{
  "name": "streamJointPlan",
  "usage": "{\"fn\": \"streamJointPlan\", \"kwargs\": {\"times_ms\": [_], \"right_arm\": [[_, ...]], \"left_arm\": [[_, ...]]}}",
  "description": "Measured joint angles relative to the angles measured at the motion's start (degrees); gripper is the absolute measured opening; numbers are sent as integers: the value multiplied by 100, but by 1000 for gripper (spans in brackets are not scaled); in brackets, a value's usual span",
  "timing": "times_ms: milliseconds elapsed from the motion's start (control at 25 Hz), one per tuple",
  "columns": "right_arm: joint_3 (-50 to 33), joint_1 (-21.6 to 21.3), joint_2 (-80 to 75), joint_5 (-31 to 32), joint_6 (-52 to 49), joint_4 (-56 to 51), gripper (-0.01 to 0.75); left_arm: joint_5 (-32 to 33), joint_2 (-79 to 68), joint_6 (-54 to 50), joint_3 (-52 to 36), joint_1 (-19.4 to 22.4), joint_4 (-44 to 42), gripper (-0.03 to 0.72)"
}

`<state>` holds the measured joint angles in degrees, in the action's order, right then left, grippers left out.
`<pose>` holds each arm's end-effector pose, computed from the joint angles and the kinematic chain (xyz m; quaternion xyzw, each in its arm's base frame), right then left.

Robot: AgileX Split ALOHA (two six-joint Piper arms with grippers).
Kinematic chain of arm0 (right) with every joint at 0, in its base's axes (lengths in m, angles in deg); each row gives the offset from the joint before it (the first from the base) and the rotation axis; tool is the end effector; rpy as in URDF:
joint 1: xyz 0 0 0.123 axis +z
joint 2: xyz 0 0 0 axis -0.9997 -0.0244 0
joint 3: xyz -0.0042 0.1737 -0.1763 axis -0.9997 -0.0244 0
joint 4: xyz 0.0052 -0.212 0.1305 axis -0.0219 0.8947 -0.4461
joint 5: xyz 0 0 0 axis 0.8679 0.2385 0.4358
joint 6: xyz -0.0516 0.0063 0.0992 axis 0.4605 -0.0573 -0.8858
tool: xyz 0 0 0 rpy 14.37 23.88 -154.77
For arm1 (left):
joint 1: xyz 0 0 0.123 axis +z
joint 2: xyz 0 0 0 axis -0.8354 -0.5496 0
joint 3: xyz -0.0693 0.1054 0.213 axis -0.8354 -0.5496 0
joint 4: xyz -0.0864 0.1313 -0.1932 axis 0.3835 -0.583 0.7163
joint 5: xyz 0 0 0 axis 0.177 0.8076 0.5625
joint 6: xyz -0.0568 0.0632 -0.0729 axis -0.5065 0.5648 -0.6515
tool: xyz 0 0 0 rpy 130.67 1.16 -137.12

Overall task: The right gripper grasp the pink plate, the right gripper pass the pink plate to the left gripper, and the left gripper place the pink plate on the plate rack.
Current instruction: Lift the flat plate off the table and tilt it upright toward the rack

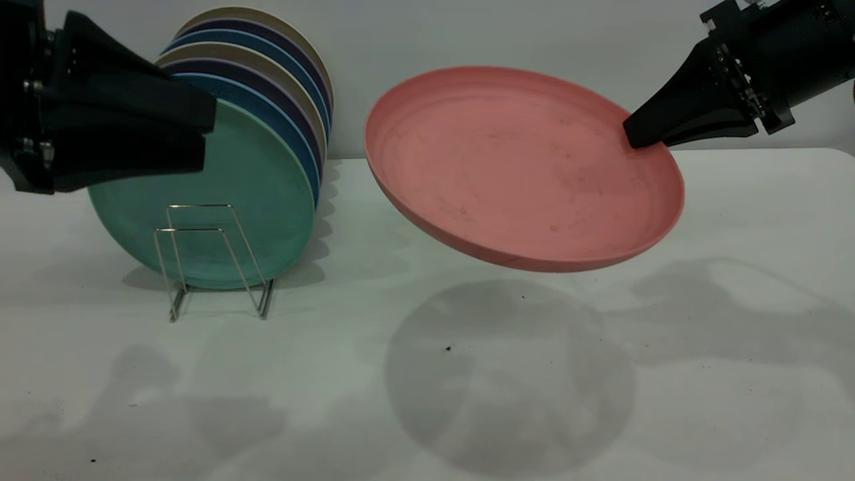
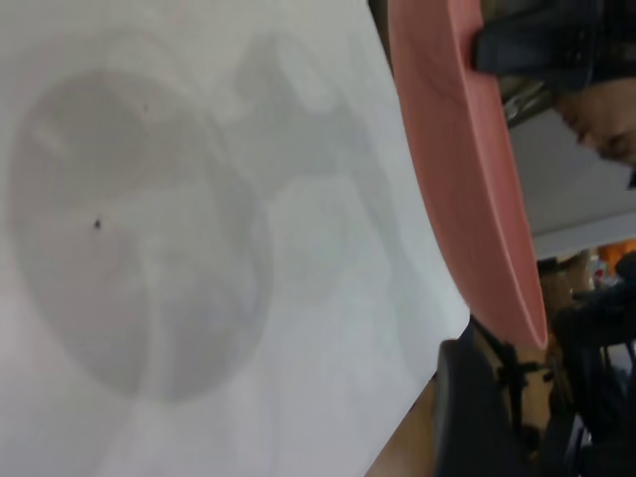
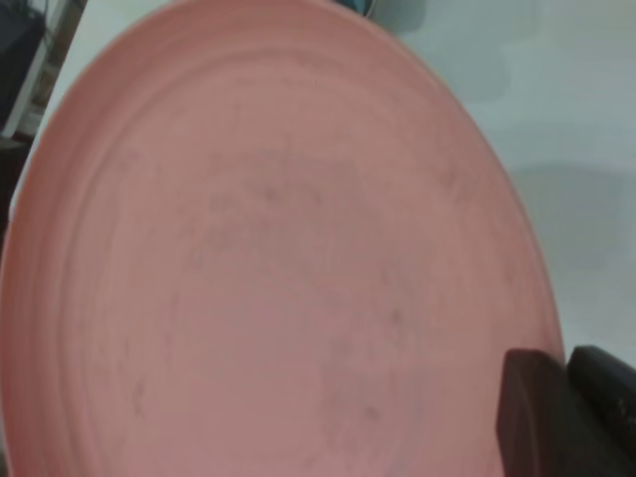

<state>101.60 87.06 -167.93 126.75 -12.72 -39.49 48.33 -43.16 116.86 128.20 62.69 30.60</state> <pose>0.3658 0.0770 0.1240 -0.1705 0.8748 0.3956 0.2219 0.2743 -0.0643 0.1385 0.0363 0.8575 -0.4518 0.2435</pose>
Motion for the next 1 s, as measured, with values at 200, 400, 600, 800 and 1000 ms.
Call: {"fn": "streamJointPlan", "kwargs": {"times_ms": [200,400,600,800,1000], "right_arm": [[0,66,0,93,21,12,19],[0,382,0,119,38,22,19],[0,644,0,104,43,40,21],[0,954,0,96,43,40,21],[0,1070,0,32,43,35,21]], "left_arm": [[-319,-43,54,19,-366,164,402],[-646,-361,135,58,-857,415,402],[-673,-688,564,58,-965,1137,402],[-599,-1001,772,92,-1087,1513,402],[-449,-1081,783,94,-1098,1517,374]]}}
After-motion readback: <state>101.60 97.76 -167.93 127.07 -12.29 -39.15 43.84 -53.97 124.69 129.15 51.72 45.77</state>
